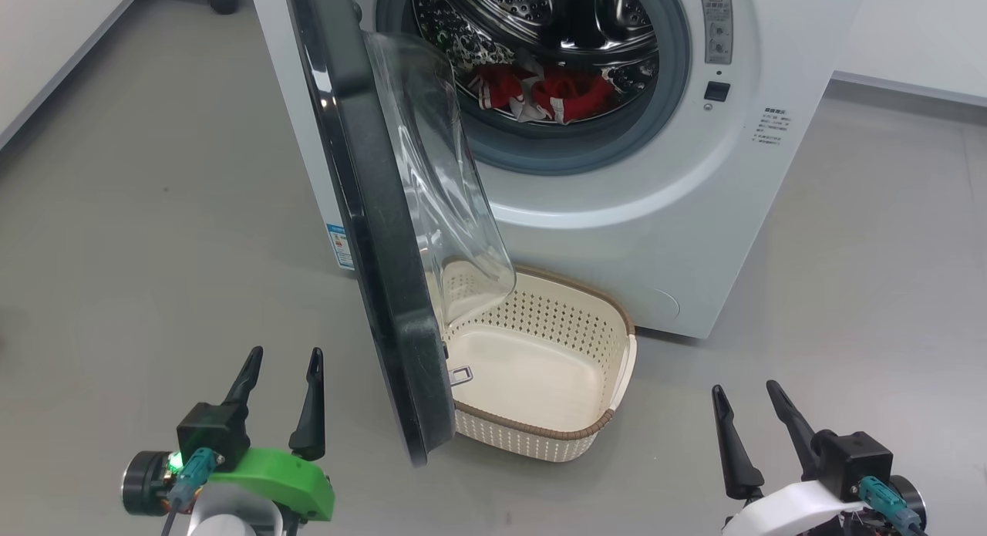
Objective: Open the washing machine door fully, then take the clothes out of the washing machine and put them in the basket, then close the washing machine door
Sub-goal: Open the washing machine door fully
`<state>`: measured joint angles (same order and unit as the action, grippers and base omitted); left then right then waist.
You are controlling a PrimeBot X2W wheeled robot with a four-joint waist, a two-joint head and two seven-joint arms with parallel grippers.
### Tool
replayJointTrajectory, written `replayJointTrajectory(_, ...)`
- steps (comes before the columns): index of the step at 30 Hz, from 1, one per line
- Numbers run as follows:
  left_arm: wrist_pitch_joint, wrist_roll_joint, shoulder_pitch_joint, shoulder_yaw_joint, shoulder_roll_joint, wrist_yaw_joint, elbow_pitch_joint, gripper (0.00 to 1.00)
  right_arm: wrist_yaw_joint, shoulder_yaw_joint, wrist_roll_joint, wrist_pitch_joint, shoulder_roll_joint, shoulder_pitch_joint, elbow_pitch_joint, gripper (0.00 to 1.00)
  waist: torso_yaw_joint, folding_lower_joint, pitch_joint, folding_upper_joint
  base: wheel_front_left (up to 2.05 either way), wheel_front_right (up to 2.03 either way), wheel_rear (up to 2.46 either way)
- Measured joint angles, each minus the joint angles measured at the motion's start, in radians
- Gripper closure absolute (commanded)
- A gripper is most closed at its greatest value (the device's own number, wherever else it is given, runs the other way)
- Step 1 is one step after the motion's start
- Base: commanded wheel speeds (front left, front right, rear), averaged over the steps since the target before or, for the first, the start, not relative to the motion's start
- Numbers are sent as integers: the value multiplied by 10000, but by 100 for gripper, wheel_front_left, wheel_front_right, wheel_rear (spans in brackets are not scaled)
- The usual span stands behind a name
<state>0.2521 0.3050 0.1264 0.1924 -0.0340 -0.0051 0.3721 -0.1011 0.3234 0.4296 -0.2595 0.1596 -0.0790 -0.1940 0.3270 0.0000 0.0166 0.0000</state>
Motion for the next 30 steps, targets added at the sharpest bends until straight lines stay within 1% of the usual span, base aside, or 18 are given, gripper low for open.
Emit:
replayJointTrajectory(3, 0, 0, -25, 0, 0, 0, 21, 0, 2, -33, -17, 0, -15, -87, -2, 0, -4, 0, -33, 0, 0, 0, 0)
replayJointTrajectory(4, 0, 0, -28, -2, 0, 0, 23, 9, 2, -40, -27, 0, -17, -96, -2, 0, -5, 0, -38, 0, 0, 0, 0)
replayJointTrajectory(5, 0, 0, -29, -2, 0, 0, 23, 38, 2, -44, -27, 0, -21, -105, -2, 0, -7, 0, -42, 0, 0, 0, 0)
replayJointTrajectory(6, 0, -2, -31, -2, 0, 0, 27, 56, 2, -46, -29, 0, -25, -109, -2, 0, -10, 0, -44, 0, 0, 0, 0)
replayJointTrajectory(7, 0, -2, -33, -2, 0, 0, 29, 80, 4, -50, -36, 0, -31, -110, -2, 0, -12, 0, -47, 0, 0, 0, 0)
replayJointTrajectory(8, 0, -2, -34, -2, 0, 0, 31, 100, 4, -58, -42, 0, -42, -111, -2, 0, -16, 0, -48, 0, 0, 0, 0)
replayJointTrajectory(21, 0, -90, -36, -113, 0, 0, -94, 100, 19, -174, -102, 0, -98, -118, -2, 0, -52, 0, -43, 0, 0, 0, 0)
replayJointTrajectory(26, 0, -174, 1, -359, 0, 6, -723, 100, 33, -219, -117, 0, -105, -119, 0, 0, -51, 0, -64, 0, 0, 0, 0)
replayJointTrajectory(28, 0, -176, 88, -497, 0, 17, -1174, 100, 33, -238, -119, 0, -117, -120, 0, 0, -48, 0, -76, 0, 0, 0, 0)
replayJointTrajectory(30, 0, -180, 317, -596, 0, 123, -1726, 100, 35, -267, -136, 0, -138, -121, 0, 0, -44, 0, -88, 0, 0, 0, 0)
